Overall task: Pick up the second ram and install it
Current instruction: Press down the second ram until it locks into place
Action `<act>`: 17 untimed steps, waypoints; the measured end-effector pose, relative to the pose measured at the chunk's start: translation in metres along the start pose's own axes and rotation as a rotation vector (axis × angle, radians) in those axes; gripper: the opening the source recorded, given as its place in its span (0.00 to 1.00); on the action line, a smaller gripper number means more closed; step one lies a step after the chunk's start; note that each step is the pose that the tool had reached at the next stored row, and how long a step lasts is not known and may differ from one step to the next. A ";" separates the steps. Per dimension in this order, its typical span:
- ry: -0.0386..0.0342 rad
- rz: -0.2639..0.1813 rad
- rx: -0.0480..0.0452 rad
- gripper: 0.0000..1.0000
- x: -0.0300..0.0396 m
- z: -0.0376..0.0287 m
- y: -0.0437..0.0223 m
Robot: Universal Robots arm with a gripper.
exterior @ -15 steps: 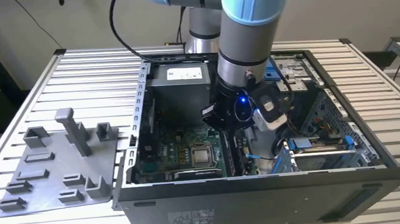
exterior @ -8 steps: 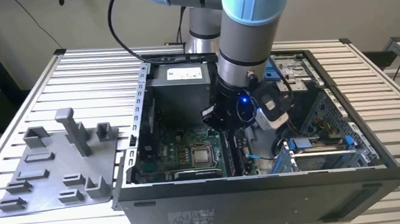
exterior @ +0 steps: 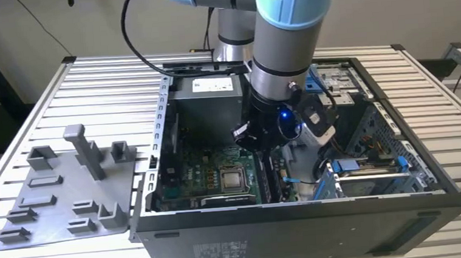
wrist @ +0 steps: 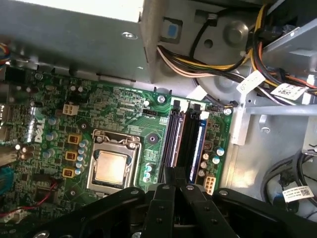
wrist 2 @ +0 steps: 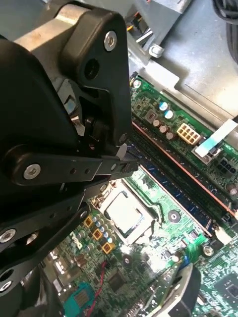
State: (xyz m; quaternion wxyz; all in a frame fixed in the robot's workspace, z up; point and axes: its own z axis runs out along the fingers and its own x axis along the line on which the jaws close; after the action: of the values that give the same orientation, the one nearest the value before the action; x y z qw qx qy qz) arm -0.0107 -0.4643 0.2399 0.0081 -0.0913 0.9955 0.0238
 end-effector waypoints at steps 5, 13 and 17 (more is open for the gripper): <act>0.0014 -0.037 -0.0007 0.11 0.0005 0.0000 0.0001; 0.0015 -0.140 -0.0018 0.11 0.0008 0.0001 0.0001; -0.0034 -0.174 -0.0010 0.11 0.0009 0.0002 0.0001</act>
State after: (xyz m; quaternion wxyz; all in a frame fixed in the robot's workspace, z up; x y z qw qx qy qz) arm -0.0116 -0.4644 0.2397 0.0118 -0.1776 0.9838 0.0236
